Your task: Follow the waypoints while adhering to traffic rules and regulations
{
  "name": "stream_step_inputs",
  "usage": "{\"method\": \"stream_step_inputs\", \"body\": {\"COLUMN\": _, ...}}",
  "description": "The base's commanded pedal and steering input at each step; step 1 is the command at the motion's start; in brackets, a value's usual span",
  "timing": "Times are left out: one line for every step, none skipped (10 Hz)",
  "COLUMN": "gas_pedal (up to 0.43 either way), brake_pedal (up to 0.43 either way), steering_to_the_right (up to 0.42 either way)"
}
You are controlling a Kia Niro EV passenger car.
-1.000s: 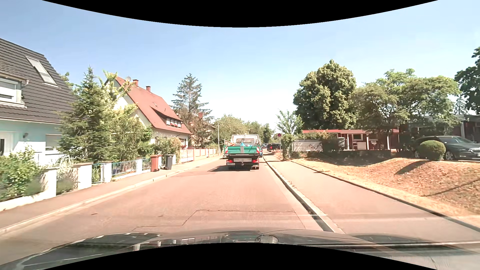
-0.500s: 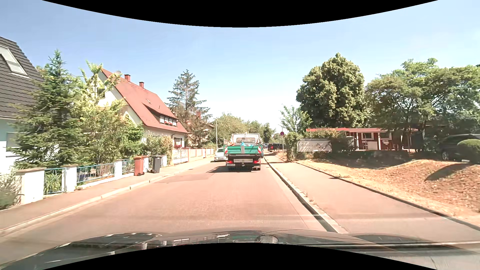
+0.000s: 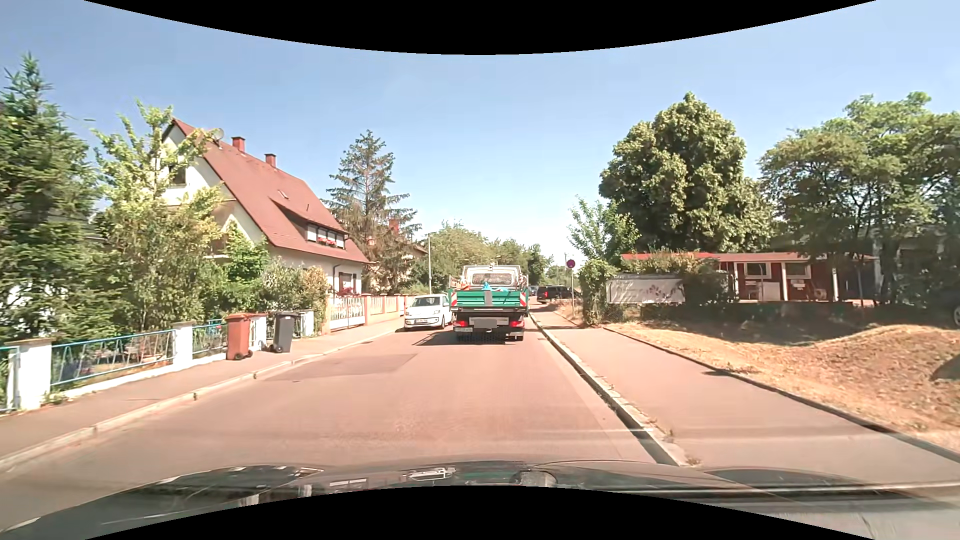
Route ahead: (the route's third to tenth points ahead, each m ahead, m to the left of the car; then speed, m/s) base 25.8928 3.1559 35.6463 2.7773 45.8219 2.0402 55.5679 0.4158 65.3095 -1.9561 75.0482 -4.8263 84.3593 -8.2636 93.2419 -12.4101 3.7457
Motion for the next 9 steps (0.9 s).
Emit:
{"method": "stream_step_inputs", "body": {"gas_pedal": 0.0, "brake_pedal": 0.098, "steering_to_the_right": -0.003}}
{"method": "stream_step_inputs", "body": {"gas_pedal": 0.0, "brake_pedal": 0.079, "steering_to_the_right": -0.004}}
{"method": "stream_step_inputs", "body": {"gas_pedal": 0.0, "brake_pedal": 0.061, "steering_to_the_right": -0.003}}
{"method": "stream_step_inputs", "body": {"gas_pedal": 0.0, "brake_pedal": 0.061, "steering_to_the_right": 0.0}}
{"method": "stream_step_inputs", "body": {"gas_pedal": 0.0, "brake_pedal": 0.055, "steering_to_the_right": 0.001}}
{"method": "stream_step_inputs", "body": {"gas_pedal": 0.0, "brake_pedal": 0.006, "steering_to_the_right": 0.001}}
{"method": "stream_step_inputs", "body": {"gas_pedal": 0.0, "brake_pedal": 0.0, "steering_to_the_right": 0.0}}
{"method": "stream_step_inputs", "body": {"gas_pedal": 0.0, "brake_pedal": 0.0, "steering_to_the_right": 0.0}}
{"method": "stream_step_inputs", "body": {"gas_pedal": 0.0, "brake_pedal": 0.0, "steering_to_the_right": 0.0}}
